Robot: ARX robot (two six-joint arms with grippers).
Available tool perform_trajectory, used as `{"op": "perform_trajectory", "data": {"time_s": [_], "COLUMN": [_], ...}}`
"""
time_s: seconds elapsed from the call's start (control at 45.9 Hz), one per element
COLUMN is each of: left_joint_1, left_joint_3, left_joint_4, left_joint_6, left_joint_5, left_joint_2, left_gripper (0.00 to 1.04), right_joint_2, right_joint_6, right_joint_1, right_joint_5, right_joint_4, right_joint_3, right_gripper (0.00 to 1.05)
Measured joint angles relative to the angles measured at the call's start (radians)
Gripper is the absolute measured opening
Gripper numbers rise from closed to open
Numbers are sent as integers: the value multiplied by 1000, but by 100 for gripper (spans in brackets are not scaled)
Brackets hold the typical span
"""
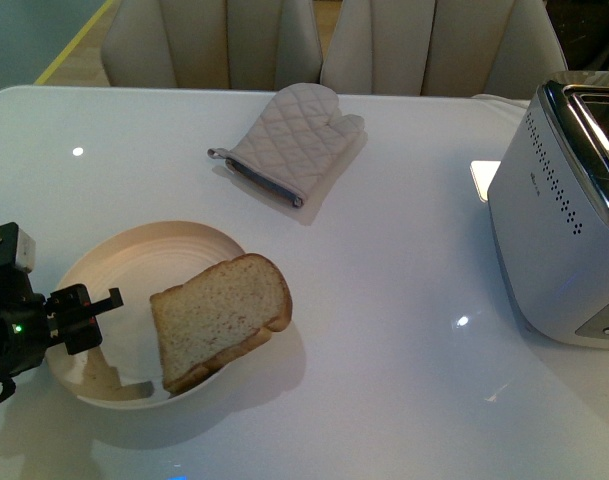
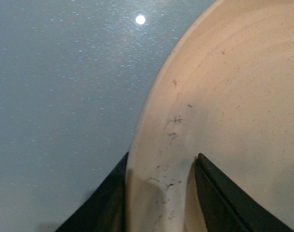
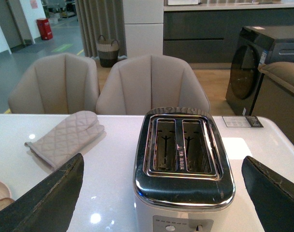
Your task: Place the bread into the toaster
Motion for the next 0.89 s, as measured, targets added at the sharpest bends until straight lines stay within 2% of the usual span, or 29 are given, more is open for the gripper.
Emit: {"op": "perform_trajectory", "data": {"time_s": [0.109, 0.239, 0.544, 0.827, 0.893], "left_joint_1": [-40, -102, -310, -392, -398], "left_joint_3": [-6, -14, 3, 50, 52], "left_joint_4": [14, 29, -6, -56, -60], "left_joint_6": [-11, -53, -137, -186, -183], "left_joint_5": [2, 9, 4, -11, -19], "left_joint_2": [2, -6, -14, -14, -14], "left_gripper": [19, 5, 5, 5, 15], "right_joint_2": [0, 0, 0, 0, 0], "right_joint_6": [0, 0, 0, 0, 0], "right_joint_1": [0, 0, 0, 0, 0], "right_joint_5": [0, 0, 0, 0, 0], "right_joint_4": [0, 0, 0, 0, 0], "right_joint_3": [0, 0, 0, 0, 0], "right_gripper": [96, 96, 96, 96, 96]}}
